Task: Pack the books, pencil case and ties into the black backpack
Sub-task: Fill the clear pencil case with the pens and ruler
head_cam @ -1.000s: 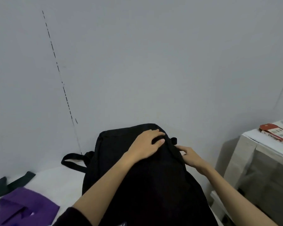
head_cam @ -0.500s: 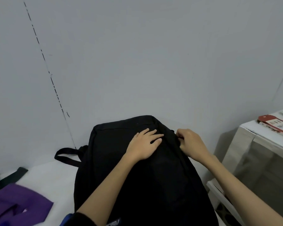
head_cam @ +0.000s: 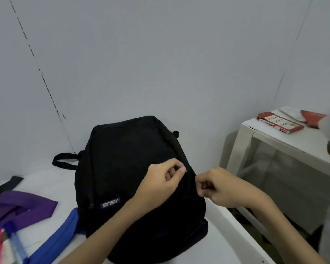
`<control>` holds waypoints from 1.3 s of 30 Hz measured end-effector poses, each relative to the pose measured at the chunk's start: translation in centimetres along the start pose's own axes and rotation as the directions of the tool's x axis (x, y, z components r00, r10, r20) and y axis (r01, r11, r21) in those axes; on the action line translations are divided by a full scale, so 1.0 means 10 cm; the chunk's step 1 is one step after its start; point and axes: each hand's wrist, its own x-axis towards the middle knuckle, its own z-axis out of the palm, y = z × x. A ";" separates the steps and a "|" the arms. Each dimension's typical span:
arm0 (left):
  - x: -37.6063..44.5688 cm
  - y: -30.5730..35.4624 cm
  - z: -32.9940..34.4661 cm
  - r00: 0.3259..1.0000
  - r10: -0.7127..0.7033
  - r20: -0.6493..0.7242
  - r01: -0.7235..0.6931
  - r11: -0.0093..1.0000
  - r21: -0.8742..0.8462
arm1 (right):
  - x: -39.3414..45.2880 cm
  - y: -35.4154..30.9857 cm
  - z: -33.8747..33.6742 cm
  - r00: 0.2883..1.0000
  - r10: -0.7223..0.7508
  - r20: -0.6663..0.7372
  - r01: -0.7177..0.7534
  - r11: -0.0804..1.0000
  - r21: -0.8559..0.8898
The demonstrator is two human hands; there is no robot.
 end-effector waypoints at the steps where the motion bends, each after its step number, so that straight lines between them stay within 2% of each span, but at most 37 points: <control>1: -0.18 0.07 0.06 0.992 -0.093 0.085 0.102 0.990 -0.098 | -0.04 -0.01 0.05 1.000 -0.001 -0.023 0.002 1.000 0.031; 3: -0.37 0.12 0.17 0.933 -0.276 0.233 0.328 0.916 -0.230 | -0.08 -0.02 0.17 0.995 0.022 -0.095 -0.010 0.992 0.125; 5: -0.41 0.10 0.25 0.885 -0.386 0.258 0.456 0.830 -0.321 | -0.11 -0.03 0.32 0.988 0.065 -0.142 -0.034 0.977 0.209; 9: -0.39 0.01 0.42 0.868 -0.459 0.192 0.496 0.772 -0.397 | -0.21 -0.07 0.55 0.976 0.115 -0.183 -0.057 0.954 0.295; 11: -0.42 -0.02 0.49 0.854 -0.491 0.172 0.511 0.732 -0.451 | -0.26 -0.04 0.56 0.987 0.080 -0.141 -0.031 0.948 0.316; 15: -0.49 -0.01 0.55 0.829 -0.537 0.155 0.526 0.656 -0.541 | -0.32 0.06 0.55 0.999 0.034 -0.039 -0.023 0.968 0.249; 19: -0.53 0.04 0.57 0.830 -0.532 0.169 0.522 0.632 -0.573 | -0.36 0.19 0.61 0.997 0.070 -0.043 -0.041 0.872 0.488; 22: -0.56 0.05 0.59 0.840 -0.520 0.158 0.508 0.648 -0.568 | -0.32 0.18 0.66 0.976 0.156 -0.150 -0.032 0.791 0.611; 24: -0.57 0.03 0.59 0.855 -0.504 0.124 0.483 0.685 -0.545 | -0.26 0.15 0.68 0.930 0.167 -0.329 0.020 0.867 0.498; 25: -0.57 0.02 0.58 0.866 -0.488 0.104 0.468 0.721 -0.510 | -0.23 0.13 0.69 0.915 0.124 -0.383 0.042 0.917 0.396; 28: -0.57 0.00 0.54 0.897 -0.441 0.037 0.424 0.833 -0.356 | -0.14 0.05 0.69 0.937 -0.047 -0.346 0.054 0.998 0.010; 31: -0.59 -0.07 0.47 0.903 -0.430 0.017 0.422 0.875 -0.237 | -0.08 -0.01 0.66 0.947 -0.088 -0.308 0.005 0.966 -0.259; 36: -0.73 -0.15 0.33 0.931 -0.362 0.047 0.365 0.928 -0.074 | -0.03 0.03 0.72 0.904 -0.166 -0.393 0.026 0.941 -0.338; 39: -0.86 -0.09 0.09 0.971 -0.222 0.086 0.216 0.974 0.069 | -0.08 0.18 0.67 0.884 -0.071 -0.462 -0.055 0.966 -0.253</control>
